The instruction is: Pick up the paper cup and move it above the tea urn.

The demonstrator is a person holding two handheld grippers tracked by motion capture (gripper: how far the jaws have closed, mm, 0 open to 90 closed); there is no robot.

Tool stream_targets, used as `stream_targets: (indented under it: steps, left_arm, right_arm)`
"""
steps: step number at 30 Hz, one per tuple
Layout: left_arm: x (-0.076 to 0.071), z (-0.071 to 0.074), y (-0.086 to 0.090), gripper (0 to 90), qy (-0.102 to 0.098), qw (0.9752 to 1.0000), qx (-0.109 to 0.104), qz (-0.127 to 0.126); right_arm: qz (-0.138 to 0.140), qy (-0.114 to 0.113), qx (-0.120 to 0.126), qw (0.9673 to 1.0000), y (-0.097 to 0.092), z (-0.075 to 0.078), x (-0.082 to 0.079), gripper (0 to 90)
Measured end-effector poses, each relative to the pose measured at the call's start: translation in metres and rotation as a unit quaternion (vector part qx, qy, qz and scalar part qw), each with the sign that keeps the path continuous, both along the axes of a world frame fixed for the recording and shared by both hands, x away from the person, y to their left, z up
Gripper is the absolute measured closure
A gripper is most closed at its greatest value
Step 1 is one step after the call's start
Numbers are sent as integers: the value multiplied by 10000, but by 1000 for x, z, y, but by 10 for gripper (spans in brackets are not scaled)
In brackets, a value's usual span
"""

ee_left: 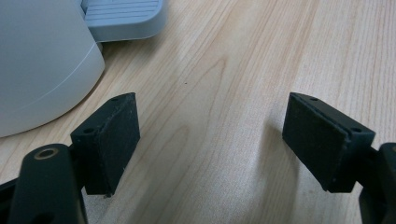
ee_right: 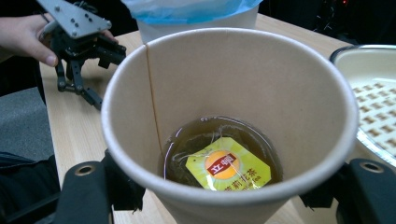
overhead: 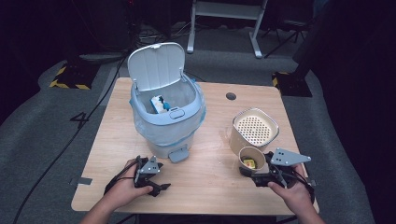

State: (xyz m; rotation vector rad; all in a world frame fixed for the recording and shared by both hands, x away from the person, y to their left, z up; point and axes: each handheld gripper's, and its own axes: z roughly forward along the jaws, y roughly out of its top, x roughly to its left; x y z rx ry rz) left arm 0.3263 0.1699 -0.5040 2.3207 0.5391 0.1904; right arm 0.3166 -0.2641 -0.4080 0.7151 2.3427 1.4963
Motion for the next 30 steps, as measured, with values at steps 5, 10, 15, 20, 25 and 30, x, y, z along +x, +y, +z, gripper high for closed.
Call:
stream_targets:
  steps: [5, 10, 15, 20, 25, 30]
  left_arm:
    - [0, 0, 0, 191, 12, 10000, -8, 6]
    - [0, 0, 0, 191, -2, 10000, -5, 18]
    - [-1, 0, 0, 191, -3, 10000, 1, 45]
    - [-2, 0, 0, 192, 9, 10000, -14, 76]
    - [-1, 0, 0, 191, 8, 10000, -6, 71]
    - [-1, 0, 0, 191, 8, 10000, -12, 69]
  right_arm:
    - [-46, -17, -20, 10000, -4, 14, 7, 326]
    - [-120, -73, -55, 9999, -6, 31, 11, 328]
    - [-175, -105, -100, 9997, -6, 45, 18, 330]
    - [-374, -117, -156, 9991, -8, 56, 27, 333]
    - [-648, -111, -101, 9978, -14, 65, 40, 334]
    - [-861, -206, -134, 9960, -22, 73, 57, 335]
